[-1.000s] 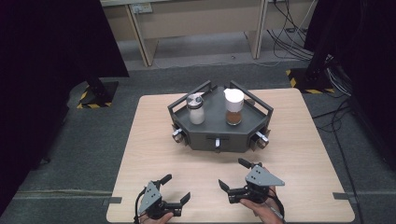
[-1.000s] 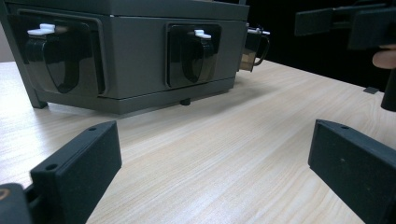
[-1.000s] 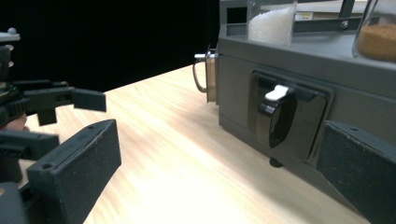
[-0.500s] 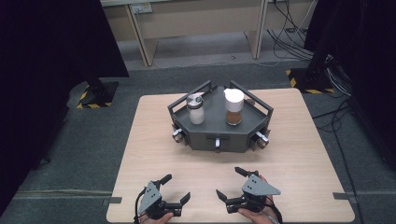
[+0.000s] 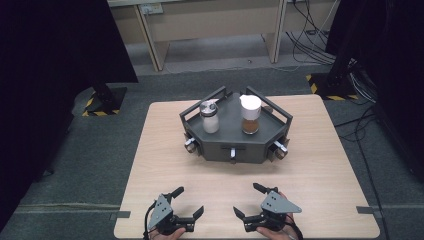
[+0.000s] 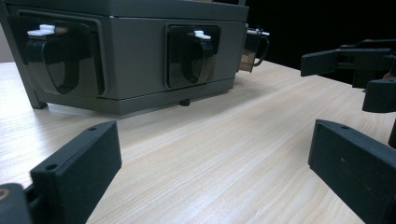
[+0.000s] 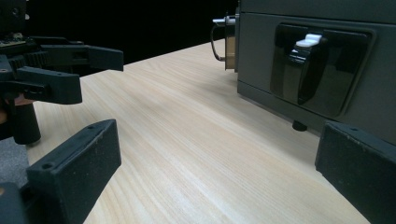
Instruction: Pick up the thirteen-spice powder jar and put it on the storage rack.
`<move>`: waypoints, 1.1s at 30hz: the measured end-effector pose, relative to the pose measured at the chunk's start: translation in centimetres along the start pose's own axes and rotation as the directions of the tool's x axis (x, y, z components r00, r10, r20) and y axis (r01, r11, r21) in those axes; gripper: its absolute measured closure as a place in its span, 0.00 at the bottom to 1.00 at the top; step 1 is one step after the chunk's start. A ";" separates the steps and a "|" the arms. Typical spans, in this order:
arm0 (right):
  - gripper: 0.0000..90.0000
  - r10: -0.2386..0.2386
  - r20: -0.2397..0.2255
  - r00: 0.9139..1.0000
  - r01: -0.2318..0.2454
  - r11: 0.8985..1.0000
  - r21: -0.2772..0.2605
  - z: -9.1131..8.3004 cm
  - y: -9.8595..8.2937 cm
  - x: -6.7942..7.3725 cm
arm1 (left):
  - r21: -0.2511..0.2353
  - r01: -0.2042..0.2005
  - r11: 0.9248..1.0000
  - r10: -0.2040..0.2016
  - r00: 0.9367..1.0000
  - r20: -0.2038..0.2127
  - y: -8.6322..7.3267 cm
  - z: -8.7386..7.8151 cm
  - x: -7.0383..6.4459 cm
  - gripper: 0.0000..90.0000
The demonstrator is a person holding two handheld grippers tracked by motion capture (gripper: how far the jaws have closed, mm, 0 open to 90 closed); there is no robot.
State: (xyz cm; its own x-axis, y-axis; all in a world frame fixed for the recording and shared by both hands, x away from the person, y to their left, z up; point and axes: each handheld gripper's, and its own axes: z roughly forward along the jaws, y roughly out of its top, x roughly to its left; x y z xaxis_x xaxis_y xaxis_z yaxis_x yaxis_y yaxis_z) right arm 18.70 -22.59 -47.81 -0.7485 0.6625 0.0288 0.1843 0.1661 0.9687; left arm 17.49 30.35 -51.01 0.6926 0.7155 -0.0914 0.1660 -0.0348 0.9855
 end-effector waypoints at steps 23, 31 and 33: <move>0.00 -0.003 -0.005 1.000 0.003 1.000 0.008 0.0 -0.8 0.0 | -0.003 0.001 1.000 -0.001 1.000 0.003 0.0 0.0 0.0 0.02; 0.00 -0.007 -0.008 1.000 0.007 1.000 0.002 0.0 -0.8 0.0 | -0.003 -0.001 1.000 0.001 1.000 0.004 0.0 0.0 0.0 0.02; 0.00 -0.008 -0.008 1.000 0.008 1.000 0.001 0.0 -0.8 0.0 | -0.004 -0.001 1.000 0.001 1.000 0.004 0.0 0.0 0.0 0.02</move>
State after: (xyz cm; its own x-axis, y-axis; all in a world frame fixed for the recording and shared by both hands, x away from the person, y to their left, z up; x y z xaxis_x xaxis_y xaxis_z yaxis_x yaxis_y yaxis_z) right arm 18.53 -22.71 -48.63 -0.7551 0.6552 0.0232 0.1791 0.1720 0.9687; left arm 17.44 30.33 -51.03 0.6955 0.7128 -0.0910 0.1627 -0.0329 0.9861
